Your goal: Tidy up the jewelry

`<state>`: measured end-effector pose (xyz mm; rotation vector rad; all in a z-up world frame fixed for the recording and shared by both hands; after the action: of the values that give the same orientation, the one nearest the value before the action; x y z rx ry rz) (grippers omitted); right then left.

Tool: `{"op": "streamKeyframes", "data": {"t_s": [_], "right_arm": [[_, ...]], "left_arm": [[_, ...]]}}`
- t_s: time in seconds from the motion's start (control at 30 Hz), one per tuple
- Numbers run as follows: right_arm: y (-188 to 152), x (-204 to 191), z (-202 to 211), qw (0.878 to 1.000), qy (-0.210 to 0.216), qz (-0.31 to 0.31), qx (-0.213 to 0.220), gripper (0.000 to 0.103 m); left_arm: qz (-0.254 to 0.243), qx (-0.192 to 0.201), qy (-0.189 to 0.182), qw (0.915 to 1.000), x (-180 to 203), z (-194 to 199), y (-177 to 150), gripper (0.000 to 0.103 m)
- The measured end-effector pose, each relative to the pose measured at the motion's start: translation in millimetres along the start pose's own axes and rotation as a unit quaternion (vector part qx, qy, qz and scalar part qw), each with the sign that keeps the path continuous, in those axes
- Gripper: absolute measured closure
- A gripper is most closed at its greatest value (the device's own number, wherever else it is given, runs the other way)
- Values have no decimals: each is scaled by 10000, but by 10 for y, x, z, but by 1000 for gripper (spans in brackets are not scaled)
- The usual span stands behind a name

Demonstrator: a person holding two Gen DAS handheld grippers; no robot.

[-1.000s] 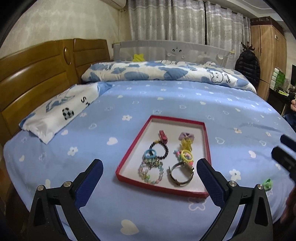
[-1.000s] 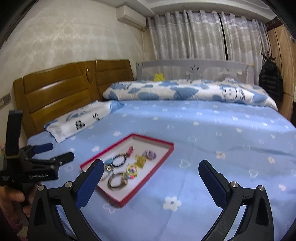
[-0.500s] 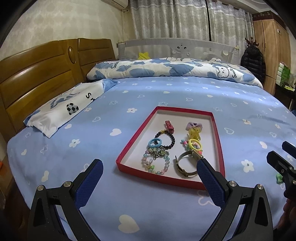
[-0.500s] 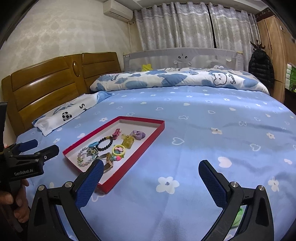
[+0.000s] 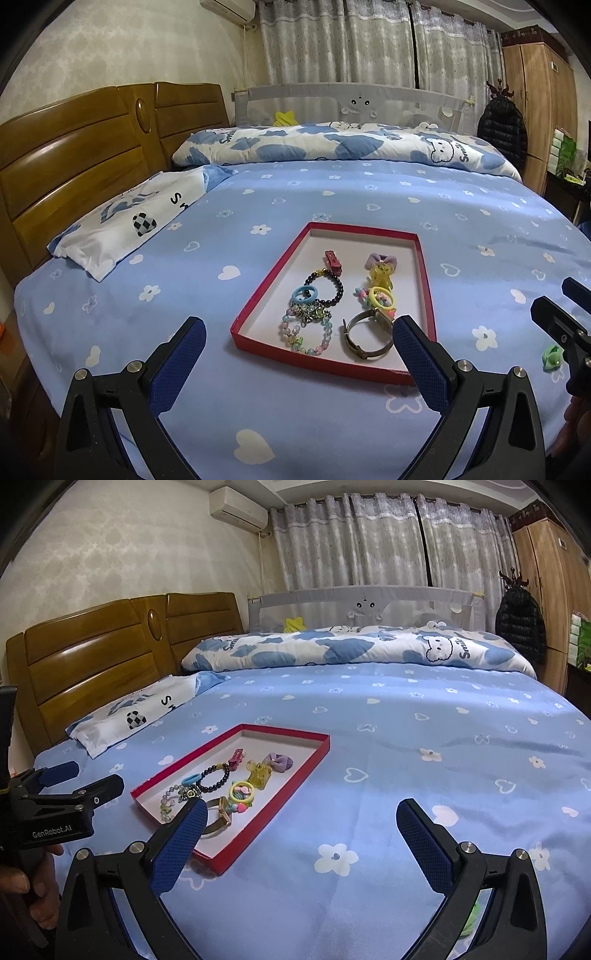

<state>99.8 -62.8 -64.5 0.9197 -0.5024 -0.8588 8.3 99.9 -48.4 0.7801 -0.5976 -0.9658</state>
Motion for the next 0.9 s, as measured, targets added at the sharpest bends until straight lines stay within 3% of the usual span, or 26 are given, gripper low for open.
{"op": "streamKeyframes", "data": {"t_s": [0.9], "right_arm": [[77, 26, 98, 10000, -26, -21, 70, 0]], "left_arm": [[-8, 109, -23, 9999, -9, 75, 12, 1]]}}
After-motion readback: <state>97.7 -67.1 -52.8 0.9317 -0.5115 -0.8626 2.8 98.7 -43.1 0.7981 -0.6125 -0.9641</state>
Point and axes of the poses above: each gripper's, at about its wrist camera, not at the fingertips, and z roughly against the way its jaws point, x to its right, y to its top, the point moved 8 cm from there along -z, roughly the way its jaws point, and after that the axes turned 11 degrees about z, right-handed, at the moved point
